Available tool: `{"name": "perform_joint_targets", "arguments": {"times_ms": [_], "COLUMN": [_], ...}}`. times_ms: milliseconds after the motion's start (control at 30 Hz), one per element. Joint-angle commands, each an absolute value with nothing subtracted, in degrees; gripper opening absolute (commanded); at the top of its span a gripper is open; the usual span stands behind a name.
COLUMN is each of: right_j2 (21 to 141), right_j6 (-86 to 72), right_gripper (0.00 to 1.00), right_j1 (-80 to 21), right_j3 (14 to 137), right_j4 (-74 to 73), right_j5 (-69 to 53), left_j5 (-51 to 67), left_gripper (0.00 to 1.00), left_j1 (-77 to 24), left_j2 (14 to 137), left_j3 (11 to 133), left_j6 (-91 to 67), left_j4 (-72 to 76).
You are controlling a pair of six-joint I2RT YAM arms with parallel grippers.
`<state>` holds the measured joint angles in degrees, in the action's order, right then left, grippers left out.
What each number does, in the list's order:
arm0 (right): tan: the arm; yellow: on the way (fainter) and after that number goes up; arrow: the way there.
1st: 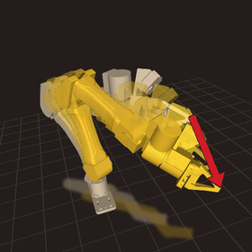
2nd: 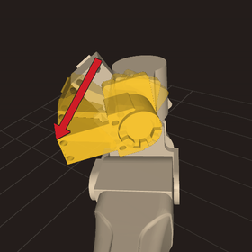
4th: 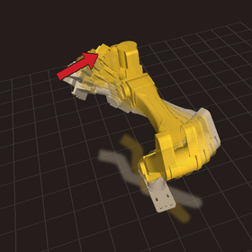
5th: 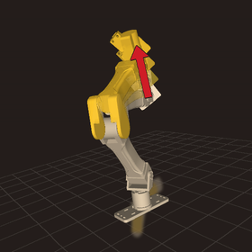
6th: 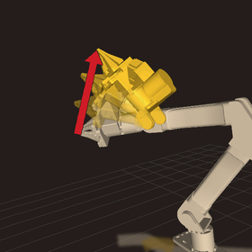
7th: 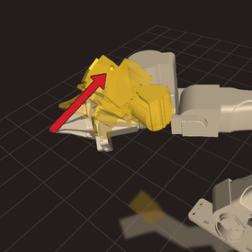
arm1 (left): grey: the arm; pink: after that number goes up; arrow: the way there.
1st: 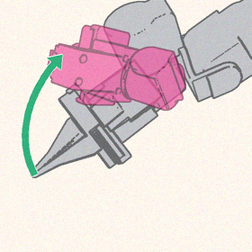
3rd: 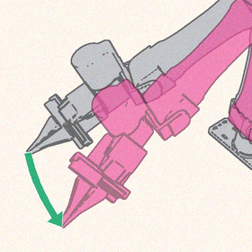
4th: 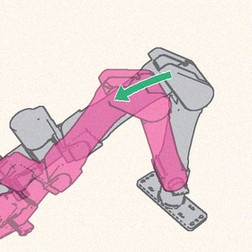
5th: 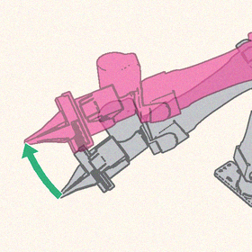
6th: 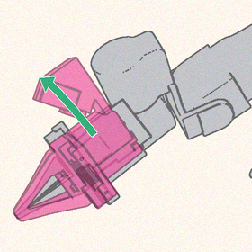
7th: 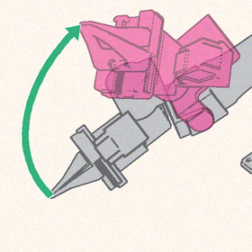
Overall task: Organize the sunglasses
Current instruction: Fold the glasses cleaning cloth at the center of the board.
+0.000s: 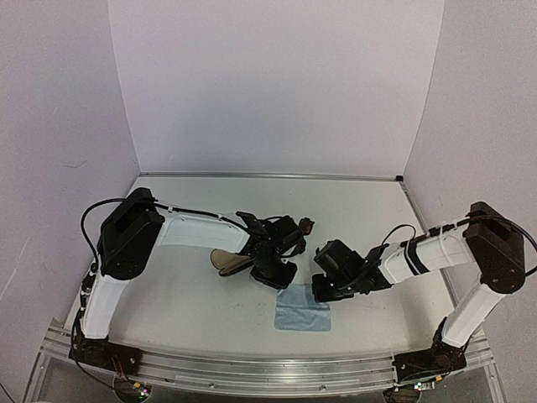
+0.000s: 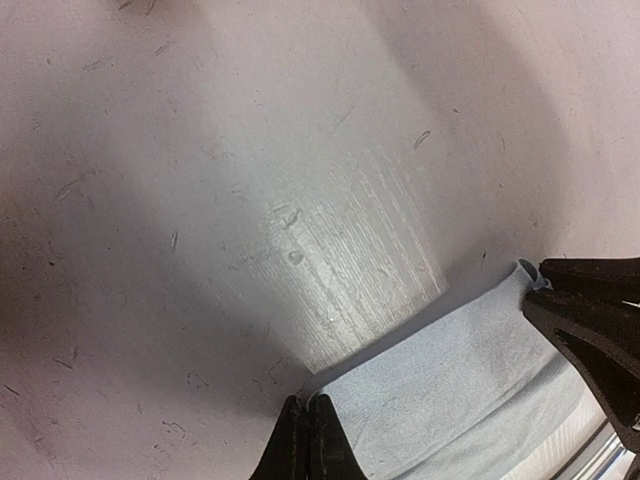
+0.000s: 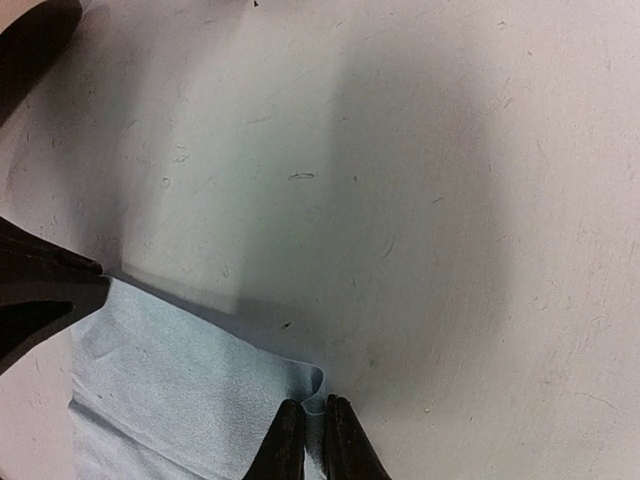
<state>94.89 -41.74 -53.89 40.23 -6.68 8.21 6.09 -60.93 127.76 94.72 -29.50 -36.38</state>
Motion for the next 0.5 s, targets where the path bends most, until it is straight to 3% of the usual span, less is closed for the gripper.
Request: {"name": "perform_joint_targets", "arguments": {"times_ms": [0, 333, 467], "right_j2": [94.5, 97.1, 98.1], "right_j6": [-40.7, -38.0, -36.8], "right_gripper": [0.10, 0.10, 0.03], "right_j1": [-54.3, -53.9, -53.7], "right_j3": [42.1, 49.2, 50.9], "right_j4": [-13.5, -16.3, -15.7], "right_j5": [8.7, 12.7, 12.7], "left_j5": [-2.7, -8.6, -8.1], "left_gripper": [0.00, 0.00, 0.00], "left_j1": [-60.7, -59.4, -59.4], "left_j2": [131.5, 129.9, 129.6], "left_j3": [90.6, 91.6, 91.2], "left_j6": [-27.9, -27.3, -27.5], "left_j4": [-46.1, -45.7, -44.4]}}
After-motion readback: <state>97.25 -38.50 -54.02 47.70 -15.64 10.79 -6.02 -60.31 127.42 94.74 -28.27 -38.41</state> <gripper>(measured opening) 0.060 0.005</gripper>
